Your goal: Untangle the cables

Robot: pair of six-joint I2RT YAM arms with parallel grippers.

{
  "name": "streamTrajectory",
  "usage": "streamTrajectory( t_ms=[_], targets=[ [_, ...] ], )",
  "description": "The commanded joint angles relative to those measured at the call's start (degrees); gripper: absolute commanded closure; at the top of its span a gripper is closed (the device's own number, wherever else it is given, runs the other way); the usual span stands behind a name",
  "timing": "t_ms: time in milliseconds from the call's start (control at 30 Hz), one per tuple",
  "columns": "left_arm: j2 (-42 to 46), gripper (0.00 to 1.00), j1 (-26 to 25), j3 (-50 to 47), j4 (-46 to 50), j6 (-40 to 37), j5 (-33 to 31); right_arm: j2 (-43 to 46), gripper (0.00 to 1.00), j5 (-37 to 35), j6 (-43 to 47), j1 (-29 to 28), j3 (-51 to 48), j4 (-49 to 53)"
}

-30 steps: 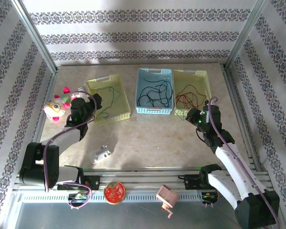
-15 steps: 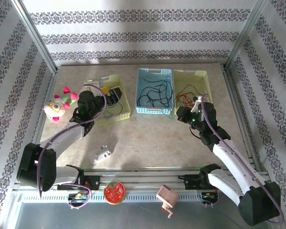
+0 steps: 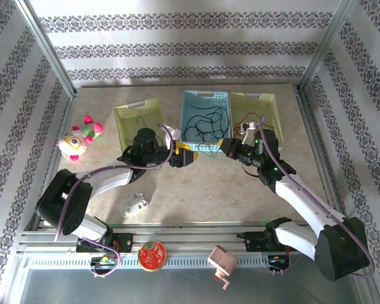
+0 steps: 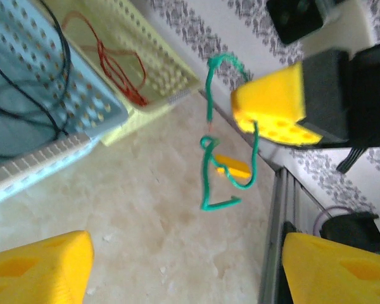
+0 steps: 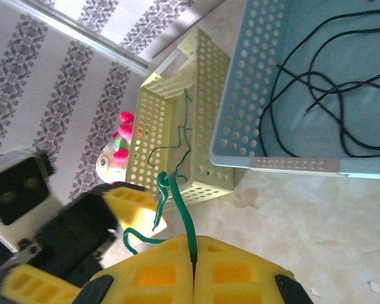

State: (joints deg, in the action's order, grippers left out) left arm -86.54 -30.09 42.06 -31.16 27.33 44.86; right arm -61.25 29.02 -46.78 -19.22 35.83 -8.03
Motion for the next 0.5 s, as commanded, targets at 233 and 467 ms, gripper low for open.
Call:
streamTrajectory(
  t_ms=[233,467],
  targets=[
    [-3.1,0.66,-1.4,4.2,-7.0,2.8,4.4,-1.5,1.0,2.4,0.0,-3.3,2.8,-3.2],
    [-1.0,1.0,-1.4,3.2,-3.3,0.4,-0.2,-0.3,1.0,-4.5,2.1,-3.7,3.0,0.9]
  ],
)
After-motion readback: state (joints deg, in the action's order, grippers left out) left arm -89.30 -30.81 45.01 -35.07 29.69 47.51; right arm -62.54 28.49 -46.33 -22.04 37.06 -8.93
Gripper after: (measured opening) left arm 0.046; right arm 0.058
